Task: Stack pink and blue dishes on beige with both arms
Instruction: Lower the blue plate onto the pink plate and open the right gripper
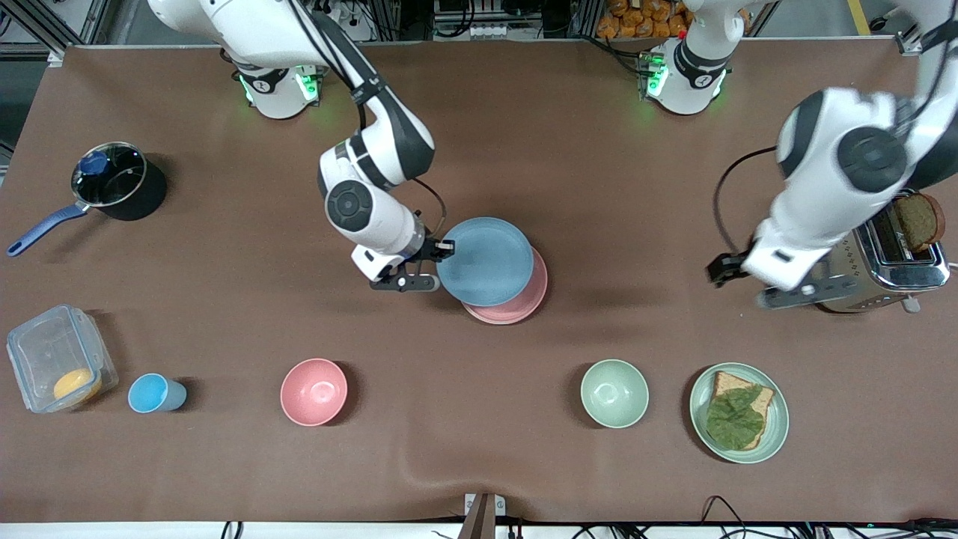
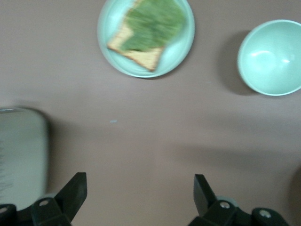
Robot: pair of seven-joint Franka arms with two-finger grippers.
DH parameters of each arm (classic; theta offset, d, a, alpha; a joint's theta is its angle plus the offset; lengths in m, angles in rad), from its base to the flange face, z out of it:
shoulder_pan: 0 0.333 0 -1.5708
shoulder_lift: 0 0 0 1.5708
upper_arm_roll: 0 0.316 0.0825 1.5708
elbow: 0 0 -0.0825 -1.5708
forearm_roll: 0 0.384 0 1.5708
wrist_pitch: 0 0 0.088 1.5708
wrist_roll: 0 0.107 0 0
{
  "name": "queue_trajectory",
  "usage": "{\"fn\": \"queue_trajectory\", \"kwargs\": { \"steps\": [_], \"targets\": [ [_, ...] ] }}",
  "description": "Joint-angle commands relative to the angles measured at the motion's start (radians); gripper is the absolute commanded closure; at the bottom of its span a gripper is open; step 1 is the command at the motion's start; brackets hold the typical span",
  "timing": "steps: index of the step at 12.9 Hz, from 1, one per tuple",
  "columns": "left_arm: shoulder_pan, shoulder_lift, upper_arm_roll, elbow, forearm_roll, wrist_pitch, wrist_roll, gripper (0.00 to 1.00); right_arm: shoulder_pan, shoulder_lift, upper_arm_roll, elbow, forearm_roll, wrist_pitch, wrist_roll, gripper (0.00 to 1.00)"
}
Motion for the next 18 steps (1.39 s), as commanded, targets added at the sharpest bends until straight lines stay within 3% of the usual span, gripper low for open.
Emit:
{"fn": "queue_trajectory", "kwargs": {
  "steps": [1, 5, 8, 9, 10, 12, 14, 16, 18],
  "targets": [
    [0.0, -0.02, -0.007, 0.179, 0.007, -0.202, 0.032, 0.0, 0.007, 0.055, -0.014, 0.058, -0.002, -0.002, 0.026, 1.0],
    [0.008, -0.038, -0.005, 0.305, -0.025, -0.327, 0.036, 0.0, 0.007, 0.081, -0.012, 0.056, 0.002, 0.04, 0.039, 1.0],
    [-0.034, -0.098, 0.102, 0.307, -0.105, -0.349, 0.096, 0.0, 0.019, 0.085, -0.012, 0.071, 0.051, 0.044, 0.041, 1.0],
    [-0.099, -0.112, 0.177, 0.305, -0.115, -0.366, 0.117, 0.0, 0.019, 0.087, -0.012, 0.074, 0.065, 0.041, 0.043, 0.37],
    [-0.153, -0.115, 0.244, 0.305, -0.122, -0.372, 0.121, 0.0, 0.006, 0.081, -0.012, 0.074, 0.064, 0.034, 0.04, 0.0],
    [-0.213, -0.119, 0.323, 0.305, -0.142, -0.398, 0.13, 0.0, -0.042, 0.052, -0.015, 0.071, 0.064, -0.006, 0.024, 0.0],
    [-0.245, -0.127, 0.355, 0.3, -0.142, -0.399, 0.13, 0.0, -0.115, -0.005, -0.026, 0.07, 0.035, -0.138, -0.047, 0.0],
    [-0.243, -0.129, 0.355, 0.3, -0.142, -0.399, 0.13, 0.0, -0.238, -0.065, -0.05, 0.071, 0.016, -0.282, -0.291, 0.0],
    [-0.235, -0.127, 0.349, 0.307, -0.143, -0.398, 0.13, 0.0, -0.359, -0.143, -0.049, 0.038, -0.042, -0.333, -0.466, 0.0]
  ]
}}
